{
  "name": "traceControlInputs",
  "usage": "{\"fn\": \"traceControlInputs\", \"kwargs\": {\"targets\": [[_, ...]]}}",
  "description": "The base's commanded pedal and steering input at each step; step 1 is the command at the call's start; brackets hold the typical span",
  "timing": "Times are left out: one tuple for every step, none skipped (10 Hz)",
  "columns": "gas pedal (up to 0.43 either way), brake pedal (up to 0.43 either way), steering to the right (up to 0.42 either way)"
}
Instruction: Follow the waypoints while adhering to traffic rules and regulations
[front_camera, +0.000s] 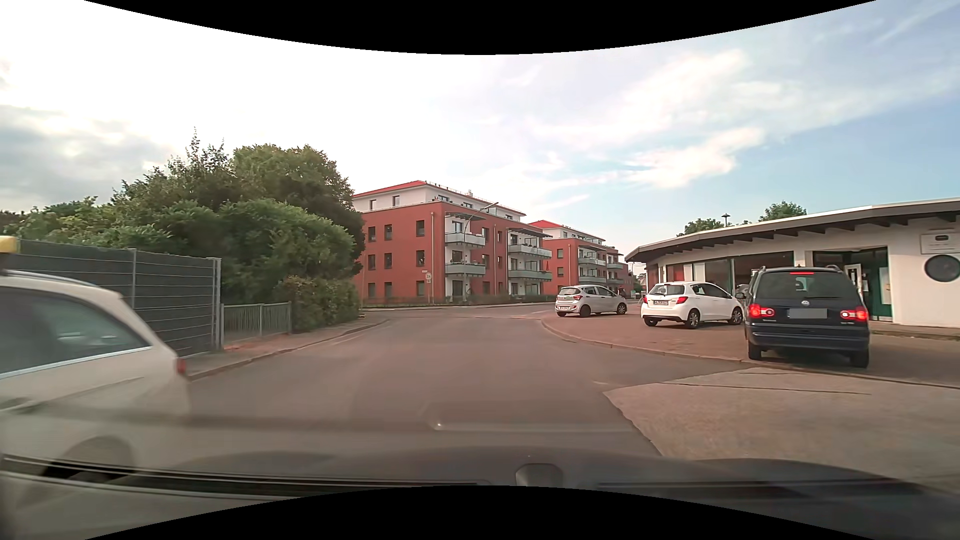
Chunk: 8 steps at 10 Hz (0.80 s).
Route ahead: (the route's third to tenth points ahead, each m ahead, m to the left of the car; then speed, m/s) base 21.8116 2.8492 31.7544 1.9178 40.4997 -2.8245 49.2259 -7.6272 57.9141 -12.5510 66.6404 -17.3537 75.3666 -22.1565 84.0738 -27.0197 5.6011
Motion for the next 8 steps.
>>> {"fn": "traceControlInputs", "kwargs": {"targets": [[0.079, 0.000, -0.021], [0.079, 0.000, -0.022], [0.079, 0.000, -0.025], [0.087, 0.000, -0.026], [0.087, 0.000, -0.027], [0.098, 0.000, -0.028], [0.098, 0.000, -0.029], [0.098, 0.000, -0.033]]}}
